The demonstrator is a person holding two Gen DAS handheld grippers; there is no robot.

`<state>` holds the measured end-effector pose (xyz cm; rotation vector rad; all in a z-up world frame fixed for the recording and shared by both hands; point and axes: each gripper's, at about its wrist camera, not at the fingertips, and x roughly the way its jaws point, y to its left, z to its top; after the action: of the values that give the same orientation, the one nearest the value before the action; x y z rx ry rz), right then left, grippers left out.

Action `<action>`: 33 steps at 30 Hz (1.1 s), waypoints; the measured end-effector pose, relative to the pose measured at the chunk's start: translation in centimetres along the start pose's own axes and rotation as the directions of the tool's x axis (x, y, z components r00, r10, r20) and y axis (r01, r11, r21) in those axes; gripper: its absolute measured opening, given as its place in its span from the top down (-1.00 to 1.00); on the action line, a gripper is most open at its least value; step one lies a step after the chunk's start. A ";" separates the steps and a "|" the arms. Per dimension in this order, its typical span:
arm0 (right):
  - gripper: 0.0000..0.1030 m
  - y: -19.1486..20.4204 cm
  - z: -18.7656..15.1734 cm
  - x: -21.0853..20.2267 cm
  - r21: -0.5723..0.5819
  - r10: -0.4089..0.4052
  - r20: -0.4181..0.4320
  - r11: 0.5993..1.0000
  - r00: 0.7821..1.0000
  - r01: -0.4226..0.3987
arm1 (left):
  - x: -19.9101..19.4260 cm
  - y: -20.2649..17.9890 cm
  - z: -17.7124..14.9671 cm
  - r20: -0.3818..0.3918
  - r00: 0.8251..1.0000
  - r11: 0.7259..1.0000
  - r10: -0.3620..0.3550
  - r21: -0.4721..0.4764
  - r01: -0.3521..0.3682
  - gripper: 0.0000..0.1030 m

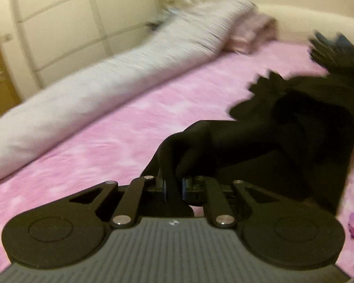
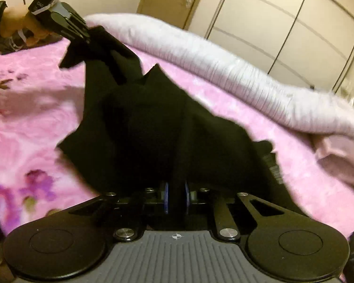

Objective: Fold clothes

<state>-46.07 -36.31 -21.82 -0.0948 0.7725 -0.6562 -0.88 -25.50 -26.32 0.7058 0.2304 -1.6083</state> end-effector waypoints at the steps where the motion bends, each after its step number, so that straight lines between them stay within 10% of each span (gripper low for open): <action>1: 0.78 -0.1 -0.1 -1.4 0.005 0.006 0.008 1.000 1.000 -0.006 | -2.2 0.9 -0.9 -0.001 0.999 0.999 0.041 -0.013 -0.041 0.80; 8: 0.78 1.6 -4.9 -7.3 0.016 0.016 -0.066 1.000 0.998 -0.015 | -14.1 4.5 -9.6 -0.142 0.955 0.957 0.259 -0.098 -0.274 0.80; 13: 0.72 3.6 -9.4 -5.5 0.038 0.053 -0.246 0.998 0.968 -0.045 | -15.0 4.3 -11.4 -0.200 0.960 0.968 0.196 -0.119 -0.222 0.59; 16: 0.34 4.1 -10.2 -5.4 0.027 0.007 -0.328 1.000 0.944 0.002 | -15.1 4.4 -9.9 -0.167 0.972 0.974 0.165 -0.129 -0.187 0.42; 18: 0.00 2.9 -9.9 -6.7 0.045 -0.039 -0.313 0.997 0.949 0.055 | -15.1 4.5 -8.9 -0.144 0.979 0.977 0.144 -0.135 -0.163 0.40; 25: -0.04 -2.0 -5.6 -9.4 0.207 -0.059 -0.083 0.976 0.995 0.075 | -15.2 4.7 -5.4 -0.064 0.995 0.985 0.070 -0.152 -0.079 -0.03; 33: -0.04 -10.4 -0.1 5.4 0.185 0.117 -0.065 0.977 0.991 -0.103 | 2.3 0.5 1.1 -0.082 0.962 0.955 -0.261 -0.169 0.244 -0.19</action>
<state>-48.61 -47.77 -22.00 0.1388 0.7815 -0.6245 -0.71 -28.10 -26.66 0.6578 0.5363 -1.7753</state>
